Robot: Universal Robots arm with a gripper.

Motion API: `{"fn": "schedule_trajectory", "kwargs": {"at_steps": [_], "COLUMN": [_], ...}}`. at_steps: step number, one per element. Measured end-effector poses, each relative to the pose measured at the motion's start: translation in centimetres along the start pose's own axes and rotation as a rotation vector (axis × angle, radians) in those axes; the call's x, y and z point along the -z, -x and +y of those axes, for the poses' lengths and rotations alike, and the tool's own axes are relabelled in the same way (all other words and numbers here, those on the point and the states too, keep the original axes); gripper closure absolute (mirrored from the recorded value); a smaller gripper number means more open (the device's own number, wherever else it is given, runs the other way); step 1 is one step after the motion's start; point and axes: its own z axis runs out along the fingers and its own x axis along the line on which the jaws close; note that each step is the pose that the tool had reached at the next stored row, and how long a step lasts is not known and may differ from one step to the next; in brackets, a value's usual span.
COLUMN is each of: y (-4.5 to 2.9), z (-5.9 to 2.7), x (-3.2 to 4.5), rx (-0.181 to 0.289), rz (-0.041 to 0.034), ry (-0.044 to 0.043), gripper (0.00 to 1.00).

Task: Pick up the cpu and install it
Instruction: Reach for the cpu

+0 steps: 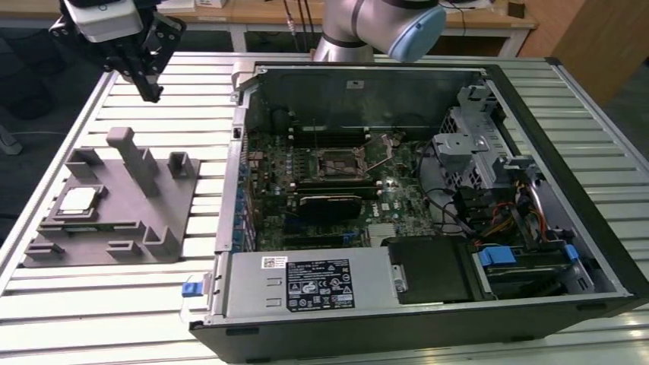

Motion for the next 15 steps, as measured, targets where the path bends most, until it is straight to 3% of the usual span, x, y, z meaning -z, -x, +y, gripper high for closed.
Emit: {"fn": "schedule_trajectory", "kwargs": {"at_steps": [15], "y": [-1.62], "z": [-0.15], "x": [-0.01], "rx": [0.000], "rz": [0.0000], "ry": [0.0000], "gripper": [0.89]}}
